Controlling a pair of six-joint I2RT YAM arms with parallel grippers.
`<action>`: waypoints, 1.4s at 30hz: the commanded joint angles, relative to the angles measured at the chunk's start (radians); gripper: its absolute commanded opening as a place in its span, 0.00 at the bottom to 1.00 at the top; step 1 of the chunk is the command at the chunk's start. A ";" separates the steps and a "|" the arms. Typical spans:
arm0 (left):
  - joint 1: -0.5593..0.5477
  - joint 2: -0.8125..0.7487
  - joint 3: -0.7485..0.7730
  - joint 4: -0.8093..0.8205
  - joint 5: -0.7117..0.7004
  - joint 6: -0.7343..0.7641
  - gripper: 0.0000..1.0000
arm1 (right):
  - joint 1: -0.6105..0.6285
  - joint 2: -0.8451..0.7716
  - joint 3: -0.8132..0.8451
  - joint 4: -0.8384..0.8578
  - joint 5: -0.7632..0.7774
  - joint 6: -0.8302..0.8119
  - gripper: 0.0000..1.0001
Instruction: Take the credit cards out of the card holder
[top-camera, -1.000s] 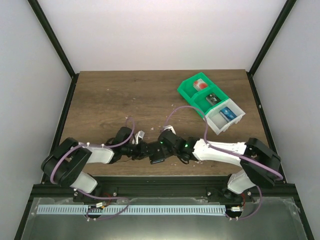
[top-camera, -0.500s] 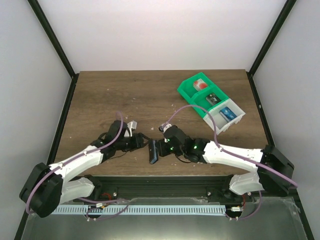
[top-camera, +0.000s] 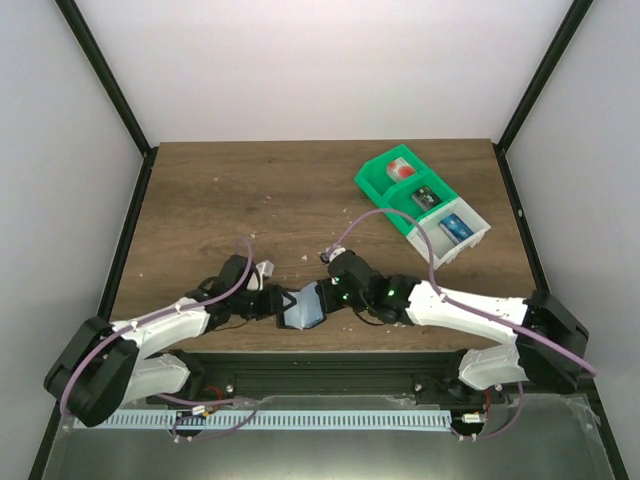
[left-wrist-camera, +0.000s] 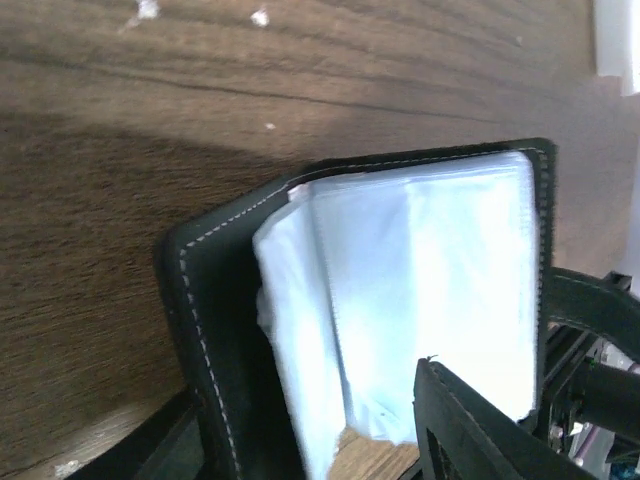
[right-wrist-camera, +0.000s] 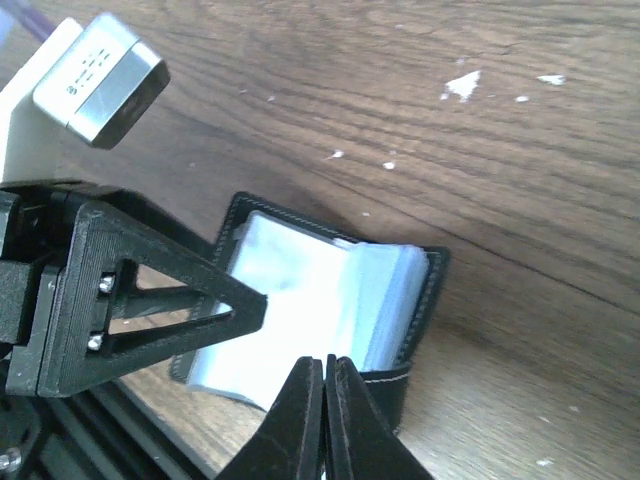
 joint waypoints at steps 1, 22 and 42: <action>0.001 0.050 -0.011 0.042 0.007 0.035 0.48 | -0.023 -0.064 0.002 -0.064 0.068 -0.018 0.00; 0.001 0.030 -0.053 0.191 0.118 0.018 0.00 | -0.067 -0.165 0.007 -0.218 0.043 0.045 0.51; 0.002 0.028 -0.063 0.090 0.061 0.037 0.34 | -0.067 0.083 -0.153 0.191 -0.162 0.183 0.49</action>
